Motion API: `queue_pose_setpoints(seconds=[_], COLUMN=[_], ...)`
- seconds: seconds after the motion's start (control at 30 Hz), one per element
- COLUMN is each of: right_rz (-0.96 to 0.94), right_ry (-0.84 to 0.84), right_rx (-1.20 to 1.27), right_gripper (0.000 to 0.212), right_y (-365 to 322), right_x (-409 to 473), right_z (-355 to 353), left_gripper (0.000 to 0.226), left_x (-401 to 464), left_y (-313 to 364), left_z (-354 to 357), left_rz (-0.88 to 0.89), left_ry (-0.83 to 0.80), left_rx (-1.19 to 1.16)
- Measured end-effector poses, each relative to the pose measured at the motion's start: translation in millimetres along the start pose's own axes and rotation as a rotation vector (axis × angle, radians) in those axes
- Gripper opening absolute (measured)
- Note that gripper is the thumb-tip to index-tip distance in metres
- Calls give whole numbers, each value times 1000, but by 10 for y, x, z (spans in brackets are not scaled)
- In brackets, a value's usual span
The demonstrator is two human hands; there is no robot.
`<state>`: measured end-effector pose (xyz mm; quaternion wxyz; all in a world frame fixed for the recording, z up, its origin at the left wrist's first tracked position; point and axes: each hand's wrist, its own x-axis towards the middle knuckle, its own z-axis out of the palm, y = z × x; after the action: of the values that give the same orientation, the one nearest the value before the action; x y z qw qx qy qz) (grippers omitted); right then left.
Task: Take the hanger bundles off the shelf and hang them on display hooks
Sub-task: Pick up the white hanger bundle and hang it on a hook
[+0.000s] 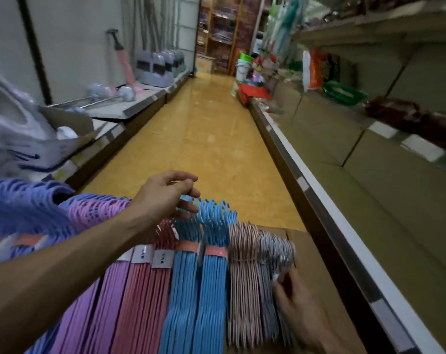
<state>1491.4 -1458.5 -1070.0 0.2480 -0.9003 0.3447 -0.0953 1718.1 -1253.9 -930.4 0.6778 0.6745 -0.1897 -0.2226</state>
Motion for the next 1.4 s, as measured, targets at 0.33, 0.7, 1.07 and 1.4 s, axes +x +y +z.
queue_pose_setpoints(seconds=[0.33, 0.7, 1.07, 1.4], right_rz=[-183, -658, -582, -929], right_ry=[40, 127, 176, 197], right_rx=[-126, -162, -187, -524], right_gripper=[31, 28, 24, 15], right_y=[-487, -1864, -2050, -2281], right_x=[33, 262, 209, 243], right_z=[18, 223, 247, 253], left_gripper=[14, 20, 26, 23], left_x=[-57, -160, -351, -253], left_y=[126, 97, -109, -209], left_z=[-634, -1213, -1492, -1495], left_rz=[25, 58, -7, -62], left_ry=[38, 131, 155, 307], left_rx=[43, 426, 435, 188])
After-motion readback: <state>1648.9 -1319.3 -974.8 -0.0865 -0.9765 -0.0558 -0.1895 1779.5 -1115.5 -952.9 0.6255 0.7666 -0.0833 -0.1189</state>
